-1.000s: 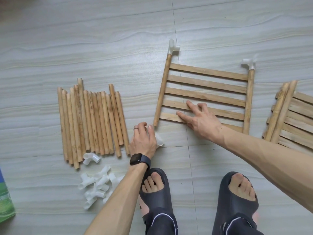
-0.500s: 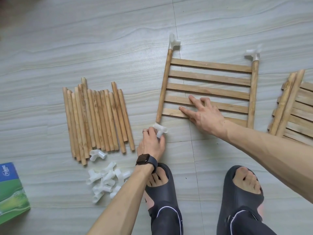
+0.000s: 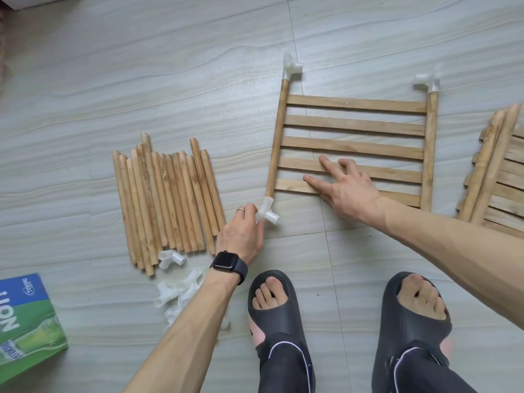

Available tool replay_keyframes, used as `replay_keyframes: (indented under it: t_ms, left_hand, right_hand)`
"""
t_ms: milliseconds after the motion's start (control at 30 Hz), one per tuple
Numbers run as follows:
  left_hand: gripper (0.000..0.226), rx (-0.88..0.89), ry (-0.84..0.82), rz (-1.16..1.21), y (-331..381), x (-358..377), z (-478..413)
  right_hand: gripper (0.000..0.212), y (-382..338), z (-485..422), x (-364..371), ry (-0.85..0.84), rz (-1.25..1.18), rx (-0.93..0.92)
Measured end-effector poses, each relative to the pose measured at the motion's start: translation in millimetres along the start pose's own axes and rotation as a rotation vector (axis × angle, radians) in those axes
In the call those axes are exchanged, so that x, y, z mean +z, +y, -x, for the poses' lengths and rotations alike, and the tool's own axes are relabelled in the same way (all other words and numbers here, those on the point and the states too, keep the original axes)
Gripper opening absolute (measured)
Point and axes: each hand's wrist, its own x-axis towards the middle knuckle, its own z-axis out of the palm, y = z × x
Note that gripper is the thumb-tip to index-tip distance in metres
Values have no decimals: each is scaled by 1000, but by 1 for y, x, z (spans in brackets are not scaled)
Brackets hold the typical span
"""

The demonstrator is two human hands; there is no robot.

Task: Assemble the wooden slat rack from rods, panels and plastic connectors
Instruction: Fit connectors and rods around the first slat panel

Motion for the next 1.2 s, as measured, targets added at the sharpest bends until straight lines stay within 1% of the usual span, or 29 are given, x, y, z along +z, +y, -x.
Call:
replay_keyframes:
  t_ms: [100, 267, 367, 533, 667, 800, 967, 1100, 1200]
  left_hand:
    - [20, 20, 3, 2, 8, -3, -1]
    - [21, 2, -28, 0, 4, -4, -2]
    - [22, 38, -54, -4, 1, -3, -7]
    - [23, 82, -27, 25, -1, 5, -2]
    - [25, 41, -28, 50, -6, 9, -4]
    - [24, 38, -44, 60, -3, 13, -11]
    - [29, 3, -41, 172, -4, 12, -11]
    - [30, 29, -112, 68, -7, 11, -17]
    - [29, 47, -154, -25, -6, 6, -16]
  right_hand:
    - [49, 0, 0, 1, 4, 1, 2]
    - [50, 1, 1, 2, 12, -11, -6]
    - [51, 1, 1, 2, 10, -15, -5]
    - [53, -1, 1, 0, -1, -13, -2]
    - [54, -2, 0, -5, -14, 25, -34]
    - [55, -1, 1, -8, -22, 36, -39]
    - [61, -1, 0, -12, -40, 67, -57]
    - [69, -1, 1, -15, -65, 136, -81]
    - [65, 4, -1, -18, -69, 193, -119]
